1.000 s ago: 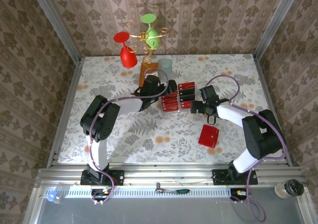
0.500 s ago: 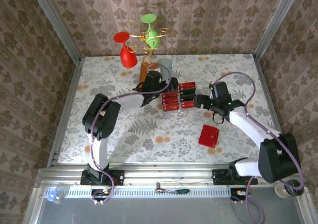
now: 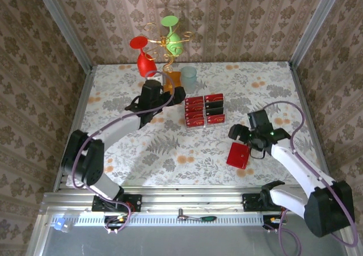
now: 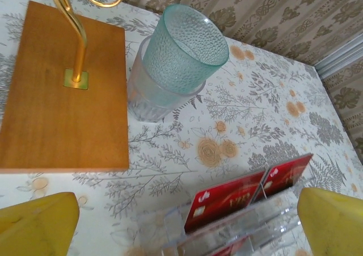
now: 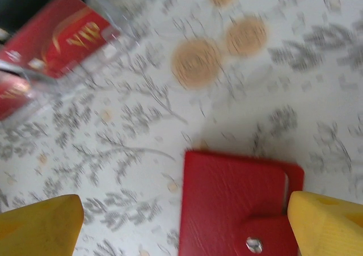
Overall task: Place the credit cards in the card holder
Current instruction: Pick up the card holder from the bottom-right of the table.
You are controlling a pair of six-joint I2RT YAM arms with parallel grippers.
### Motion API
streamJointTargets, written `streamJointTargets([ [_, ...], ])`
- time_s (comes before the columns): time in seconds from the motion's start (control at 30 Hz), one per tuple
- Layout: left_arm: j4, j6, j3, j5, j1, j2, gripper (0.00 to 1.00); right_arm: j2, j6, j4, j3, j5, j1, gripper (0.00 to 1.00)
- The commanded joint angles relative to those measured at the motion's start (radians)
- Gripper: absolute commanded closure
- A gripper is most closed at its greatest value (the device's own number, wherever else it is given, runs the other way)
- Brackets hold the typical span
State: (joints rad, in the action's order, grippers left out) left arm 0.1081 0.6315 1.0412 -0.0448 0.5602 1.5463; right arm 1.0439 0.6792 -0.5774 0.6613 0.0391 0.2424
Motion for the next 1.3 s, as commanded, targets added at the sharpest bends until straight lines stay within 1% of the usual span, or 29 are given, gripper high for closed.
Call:
streamJointTargets([
  [0.0, -0.119, -0.029, -0.063, 0.030, 0.006, -0.100, 0.00, -0.076, 0.094, -0.112, -0.059, 0.043, -0.005, 0.08],
  [0.17, -0.094, 0.021, -0.190, 0.021, 0.041, -0.245, 0.00, -0.126, 0.127, -0.164, -0.118, 0.059, -0.005, 0.10],
  [0.3, -0.084, 0.057, -0.257, 0.030, 0.085, -0.321, 0.00, -0.105, 0.128, -0.152, -0.143, 0.118, -0.006, 0.13],
  [0.4, -0.061, 0.075, -0.297, 0.026, 0.114, -0.352, 0.00, -0.089, 0.129, -0.156, -0.153, 0.116, -0.006, 0.14],
  [0.47, -0.042, 0.085, -0.319, 0.016, 0.127, -0.362, 0.00, -0.086, 0.128, -0.149, -0.163, 0.118, -0.006, 0.15],
  [0.7, -0.021, 0.110, -0.362, 0.035, 0.168, -0.384, 0.00, -0.071, 0.130, -0.109, -0.200, 0.139, -0.006, 0.21],
  [0.83, -0.023, 0.117, -0.369, 0.041, 0.173, -0.381, 0.00, -0.052, 0.132, -0.075, -0.215, 0.153, -0.005, 0.23],
  [1.0, -0.028, 0.116, -0.366, 0.037, 0.179, -0.363, 0.00, -0.032, 0.131, -0.028, -0.221, 0.190, -0.006, 0.29],
  [1.27, -0.028, 0.117, -0.365, 0.039, 0.187, -0.347, 0.00, -0.019, 0.126, -0.002, -0.231, 0.207, -0.005, 0.32],
])
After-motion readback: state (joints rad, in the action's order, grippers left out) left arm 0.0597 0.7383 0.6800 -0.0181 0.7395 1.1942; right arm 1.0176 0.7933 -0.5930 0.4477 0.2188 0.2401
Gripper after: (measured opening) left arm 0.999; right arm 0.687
